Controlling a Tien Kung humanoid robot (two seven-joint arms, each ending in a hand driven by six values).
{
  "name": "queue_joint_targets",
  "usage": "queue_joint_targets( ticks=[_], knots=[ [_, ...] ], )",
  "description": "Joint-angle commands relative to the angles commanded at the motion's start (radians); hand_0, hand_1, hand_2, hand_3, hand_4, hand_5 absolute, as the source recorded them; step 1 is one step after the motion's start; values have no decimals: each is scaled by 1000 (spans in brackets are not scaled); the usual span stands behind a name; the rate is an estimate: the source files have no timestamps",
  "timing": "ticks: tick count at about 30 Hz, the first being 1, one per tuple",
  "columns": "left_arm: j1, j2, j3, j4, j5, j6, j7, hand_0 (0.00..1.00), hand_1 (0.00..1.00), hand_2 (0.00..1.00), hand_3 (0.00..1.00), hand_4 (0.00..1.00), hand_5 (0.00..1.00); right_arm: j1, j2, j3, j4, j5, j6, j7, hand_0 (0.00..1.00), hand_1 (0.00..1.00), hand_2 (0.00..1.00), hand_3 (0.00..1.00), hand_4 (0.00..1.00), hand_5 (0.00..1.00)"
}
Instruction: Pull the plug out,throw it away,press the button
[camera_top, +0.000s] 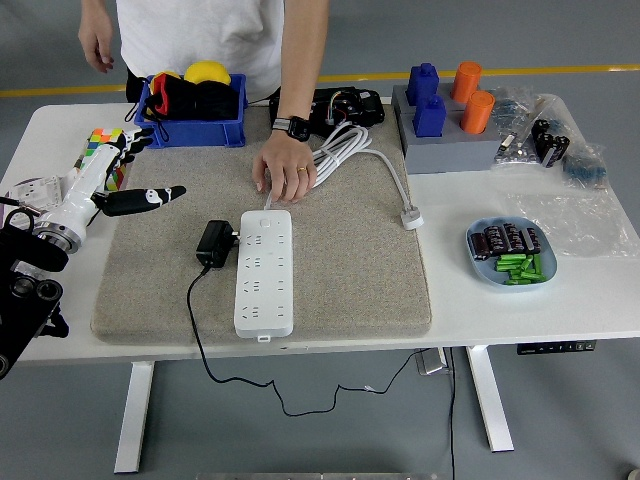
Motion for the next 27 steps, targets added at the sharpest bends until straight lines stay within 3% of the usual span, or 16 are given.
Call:
queue_joint_targets(
  ticks=[8,27],
  knots=[
    [53,5,-123,-22,4,0,7,864,872,852,895,952,273,-2,-1,-11,-2,3,1,0,725,674,664,659,765,634],
    [124,9,-244,-48,25,-5,21,854,848,844,874,890,247,-6,0,-6,-1,-2,0,0,725,673,664,658,764,633]
  ],
)
